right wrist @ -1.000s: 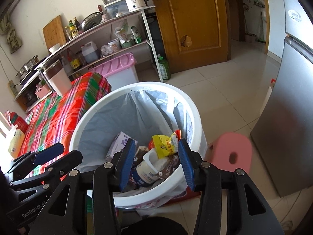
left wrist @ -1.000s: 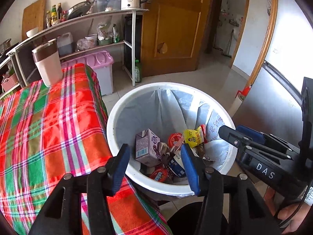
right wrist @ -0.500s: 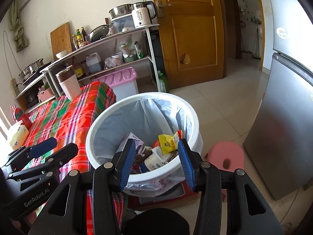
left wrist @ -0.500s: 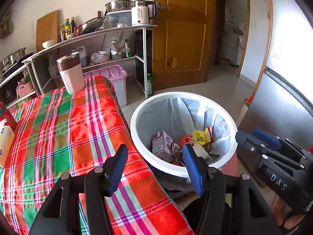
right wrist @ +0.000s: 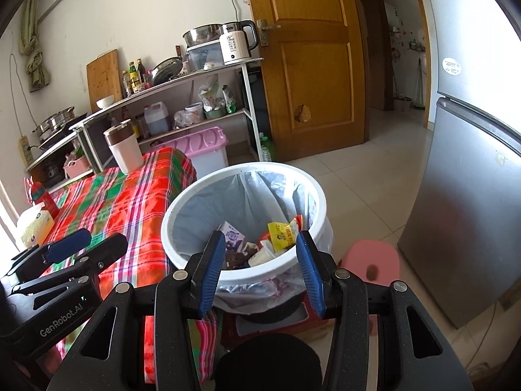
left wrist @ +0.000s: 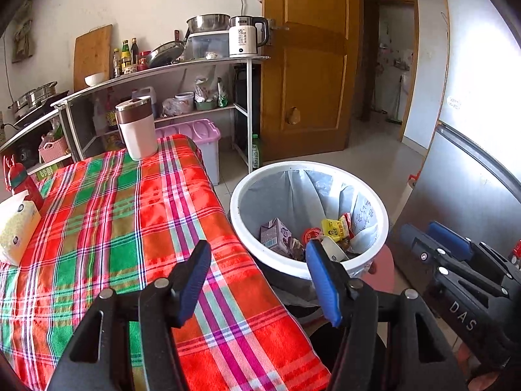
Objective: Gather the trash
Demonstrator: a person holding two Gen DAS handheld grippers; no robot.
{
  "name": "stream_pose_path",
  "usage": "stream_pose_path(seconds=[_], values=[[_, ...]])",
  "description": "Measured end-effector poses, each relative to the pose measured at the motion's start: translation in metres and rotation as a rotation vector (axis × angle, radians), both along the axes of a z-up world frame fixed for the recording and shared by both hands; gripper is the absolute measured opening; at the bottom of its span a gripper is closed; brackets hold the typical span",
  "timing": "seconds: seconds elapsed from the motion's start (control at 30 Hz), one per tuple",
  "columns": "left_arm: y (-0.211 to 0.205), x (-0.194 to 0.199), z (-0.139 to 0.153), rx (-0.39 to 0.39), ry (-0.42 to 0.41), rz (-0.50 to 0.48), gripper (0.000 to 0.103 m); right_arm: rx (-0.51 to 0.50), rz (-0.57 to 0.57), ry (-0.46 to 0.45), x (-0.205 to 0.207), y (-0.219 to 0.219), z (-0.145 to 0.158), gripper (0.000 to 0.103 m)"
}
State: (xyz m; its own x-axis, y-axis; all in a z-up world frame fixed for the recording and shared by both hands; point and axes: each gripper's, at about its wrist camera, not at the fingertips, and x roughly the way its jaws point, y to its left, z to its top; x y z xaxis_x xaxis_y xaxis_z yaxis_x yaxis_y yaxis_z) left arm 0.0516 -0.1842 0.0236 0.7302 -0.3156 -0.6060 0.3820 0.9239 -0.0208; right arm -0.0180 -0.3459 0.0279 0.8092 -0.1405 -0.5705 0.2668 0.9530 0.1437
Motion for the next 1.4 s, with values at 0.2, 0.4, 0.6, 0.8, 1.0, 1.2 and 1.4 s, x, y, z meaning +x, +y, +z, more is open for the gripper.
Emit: stream_pose_path(seconds=[0.2,0.4,0.6,0.8,1.0,1.2,1.4], values=[[0.003,-0.005,0.001,0.001,-0.014,0.011,0.065,0.003,-0.004,-0.007,-0.005,0.004,-0.001,0.046],[0.002,-0.009,0.002,-0.004,-0.018,0.001,0.065,0.001,-0.007,-0.010,-0.009,0.007,0.000,0.046],[0.001,-0.010,0.002,-0.005,-0.014,-0.002,0.065,0.004,-0.007,-0.008,-0.011,0.007,0.001,0.046],[0.001,-0.010,0.002,-0.008,-0.009,-0.004,0.065,0.003,-0.009,-0.009,-0.013,0.006,0.001,0.046],[0.001,-0.011,0.001,-0.007,-0.008,-0.001,0.065,0.004,-0.011,-0.004,-0.013,0.007,0.002,0.046],[0.001,-0.012,0.001,-0.009,-0.004,0.000,0.065,0.004,-0.013,-0.002,-0.012,0.008,0.002,0.046],[0.001,-0.010,0.000,-0.009,0.000,-0.003,0.065,0.002,-0.016,-0.004,-0.013,0.009,0.002,0.046]])
